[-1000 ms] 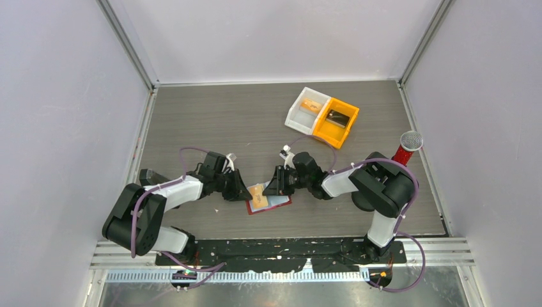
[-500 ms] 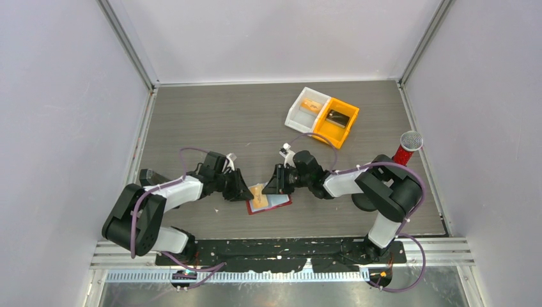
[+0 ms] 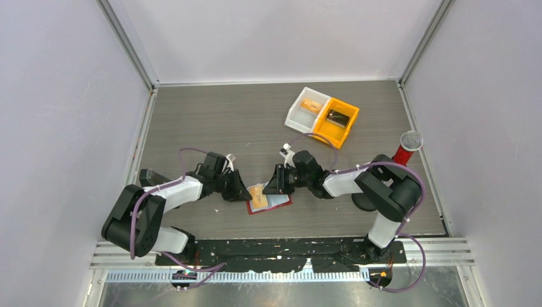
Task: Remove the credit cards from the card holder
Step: Remove the credit card from the card holder.
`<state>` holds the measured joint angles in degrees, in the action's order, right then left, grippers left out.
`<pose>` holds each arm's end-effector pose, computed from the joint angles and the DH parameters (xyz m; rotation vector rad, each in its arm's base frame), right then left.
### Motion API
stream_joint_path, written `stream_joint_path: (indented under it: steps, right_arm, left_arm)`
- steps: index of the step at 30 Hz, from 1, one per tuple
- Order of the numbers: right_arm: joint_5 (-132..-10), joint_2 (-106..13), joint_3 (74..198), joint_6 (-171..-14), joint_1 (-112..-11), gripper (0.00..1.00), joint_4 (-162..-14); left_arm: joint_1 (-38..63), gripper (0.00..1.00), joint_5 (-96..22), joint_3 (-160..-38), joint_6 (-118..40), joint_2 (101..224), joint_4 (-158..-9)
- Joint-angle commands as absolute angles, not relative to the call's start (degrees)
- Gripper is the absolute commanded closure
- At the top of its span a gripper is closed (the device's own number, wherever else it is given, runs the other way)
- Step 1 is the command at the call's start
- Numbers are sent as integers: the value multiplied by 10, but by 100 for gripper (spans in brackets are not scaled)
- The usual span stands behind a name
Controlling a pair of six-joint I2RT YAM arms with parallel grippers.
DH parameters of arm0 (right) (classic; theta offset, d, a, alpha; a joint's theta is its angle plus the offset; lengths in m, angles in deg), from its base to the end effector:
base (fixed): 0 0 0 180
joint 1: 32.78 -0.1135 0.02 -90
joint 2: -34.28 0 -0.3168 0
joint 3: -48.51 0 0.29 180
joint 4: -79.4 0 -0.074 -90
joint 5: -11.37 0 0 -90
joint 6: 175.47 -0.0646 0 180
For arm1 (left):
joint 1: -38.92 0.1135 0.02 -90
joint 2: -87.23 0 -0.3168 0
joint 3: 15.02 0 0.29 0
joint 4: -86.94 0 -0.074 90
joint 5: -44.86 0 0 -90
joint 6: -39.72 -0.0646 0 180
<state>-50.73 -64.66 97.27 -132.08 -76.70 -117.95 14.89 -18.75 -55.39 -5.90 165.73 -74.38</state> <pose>0.2420 0.2750 0.1326 -0.2698 2.4198 1.3558 0.2232 -0.1309 0.1345 -0.2963 2.7377 -0.9929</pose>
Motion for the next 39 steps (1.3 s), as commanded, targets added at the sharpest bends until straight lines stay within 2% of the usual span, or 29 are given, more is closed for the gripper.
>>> stream_joint_path:
  steps: [1,12,19,39]
  right_arm:
    - [-520,-655,990,-1306,-771,70,-1185]
    - [-512,-676,990,-1312,-772,71,-1200]
    - [-488,-693,984,-1335,-771,76,-1252]
    - [-437,-710,972,-1395,-771,75,-1341]
  left_arm:
    - [147,84,-210,-542,-75,1665,-722]
    - [147,88,-209,-538,-73,1673,-731]
    - [147,88,-208,-536,-72,1676,-736]
    - [147,88,-207,-533,-70,1677,-741]
